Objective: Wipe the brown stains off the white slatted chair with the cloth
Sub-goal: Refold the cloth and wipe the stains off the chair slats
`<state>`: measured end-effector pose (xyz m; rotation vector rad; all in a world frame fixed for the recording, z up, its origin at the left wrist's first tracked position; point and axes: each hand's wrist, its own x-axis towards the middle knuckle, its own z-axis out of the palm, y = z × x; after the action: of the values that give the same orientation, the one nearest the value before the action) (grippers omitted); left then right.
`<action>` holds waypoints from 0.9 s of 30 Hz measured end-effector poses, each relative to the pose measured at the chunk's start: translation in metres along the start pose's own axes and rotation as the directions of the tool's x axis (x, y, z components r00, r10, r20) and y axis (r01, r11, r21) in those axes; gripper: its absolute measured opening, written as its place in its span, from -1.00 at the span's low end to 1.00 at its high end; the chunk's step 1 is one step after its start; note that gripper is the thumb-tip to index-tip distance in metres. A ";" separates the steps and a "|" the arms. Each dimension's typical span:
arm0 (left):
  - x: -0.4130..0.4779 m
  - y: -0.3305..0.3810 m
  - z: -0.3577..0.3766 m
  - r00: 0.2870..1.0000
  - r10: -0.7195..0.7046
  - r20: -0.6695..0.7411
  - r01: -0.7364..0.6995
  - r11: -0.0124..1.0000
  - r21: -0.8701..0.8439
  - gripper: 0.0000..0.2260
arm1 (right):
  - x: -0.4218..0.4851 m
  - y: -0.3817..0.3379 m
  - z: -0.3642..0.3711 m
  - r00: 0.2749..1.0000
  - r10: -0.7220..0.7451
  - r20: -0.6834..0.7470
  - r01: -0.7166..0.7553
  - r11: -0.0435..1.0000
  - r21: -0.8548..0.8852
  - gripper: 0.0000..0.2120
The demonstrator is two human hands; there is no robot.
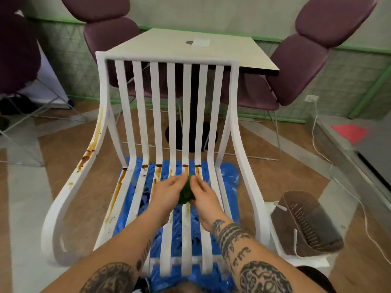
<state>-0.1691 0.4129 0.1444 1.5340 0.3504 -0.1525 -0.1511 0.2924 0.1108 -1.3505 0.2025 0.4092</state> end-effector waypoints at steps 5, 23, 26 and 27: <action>0.057 0.014 0.005 0.968 -0.123 0.221 0.177 0.953 -0.246 -0.37 | 0.054 -0.013 0.001 0.960 -0.140 -0.243 0.112 0.986 -0.126 -0.66; 0.259 -0.042 -0.051 0.982 0.034 -0.184 0.101 0.734 0.672 -0.58 | 0.269 -0.005 -0.039 0.945 -0.328 0.008 0.104 0.278 -0.955 -0.76; 0.268 -0.051 -0.048 0.993 0.024 -0.119 0.078 0.620 0.781 -0.59 | 0.276 0.018 -0.039 0.948 -0.310 0.067 0.113 0.131 -0.985 -0.67; 0.271 -0.054 -0.047 0.994 0.017 -0.104 0.075 0.584 0.808 -0.59 | 0.275 0.019 -0.041 0.946 -0.310 0.100 0.116 0.035 -0.993 -0.64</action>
<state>0.0631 0.4900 0.0080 2.4779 0.4116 -0.2908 0.0963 0.3018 -0.0179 -2.8387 -0.2860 0.1174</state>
